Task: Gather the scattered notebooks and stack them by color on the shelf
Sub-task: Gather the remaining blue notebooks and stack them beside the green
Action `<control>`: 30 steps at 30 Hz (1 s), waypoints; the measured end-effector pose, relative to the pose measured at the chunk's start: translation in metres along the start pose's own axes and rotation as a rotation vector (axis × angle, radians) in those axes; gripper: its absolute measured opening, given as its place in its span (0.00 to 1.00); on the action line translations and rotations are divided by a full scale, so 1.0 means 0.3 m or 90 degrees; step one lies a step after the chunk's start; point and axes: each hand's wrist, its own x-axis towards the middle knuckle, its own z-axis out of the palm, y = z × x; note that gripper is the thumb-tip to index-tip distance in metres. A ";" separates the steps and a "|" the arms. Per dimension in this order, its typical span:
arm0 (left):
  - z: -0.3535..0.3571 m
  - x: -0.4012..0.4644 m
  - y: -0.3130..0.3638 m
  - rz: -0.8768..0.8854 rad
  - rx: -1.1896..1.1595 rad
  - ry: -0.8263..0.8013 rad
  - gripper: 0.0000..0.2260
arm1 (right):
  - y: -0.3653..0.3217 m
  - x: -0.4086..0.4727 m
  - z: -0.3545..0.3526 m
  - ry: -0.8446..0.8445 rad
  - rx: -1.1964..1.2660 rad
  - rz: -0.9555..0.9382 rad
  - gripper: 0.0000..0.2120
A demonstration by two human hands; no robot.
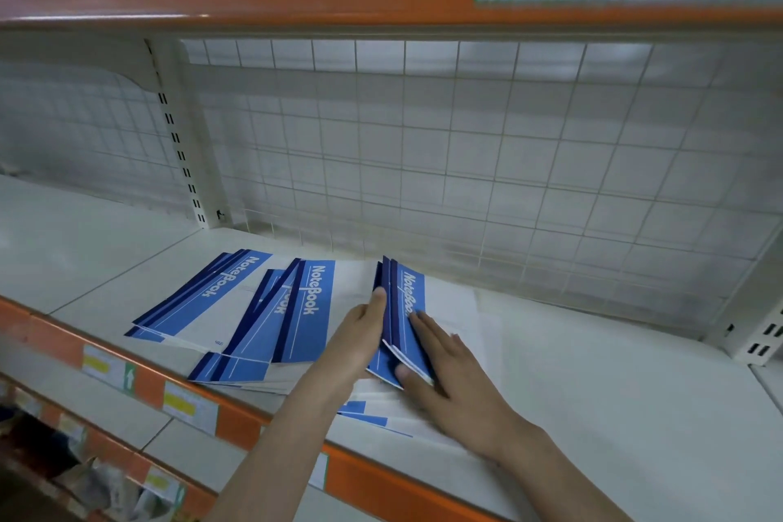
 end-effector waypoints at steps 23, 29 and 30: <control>0.027 -0.073 -0.024 0.447 -0.105 0.029 0.11 | 0.022 -0.015 -0.124 0.350 0.630 -0.002 0.17; 0.076 -0.049 -0.080 0.344 -0.160 0.077 0.11 | 0.026 -0.006 -0.090 0.286 0.588 0.033 0.07; 0.075 -0.045 -0.087 0.335 -0.149 0.075 0.12 | 0.030 -0.005 -0.086 0.278 0.587 0.036 0.08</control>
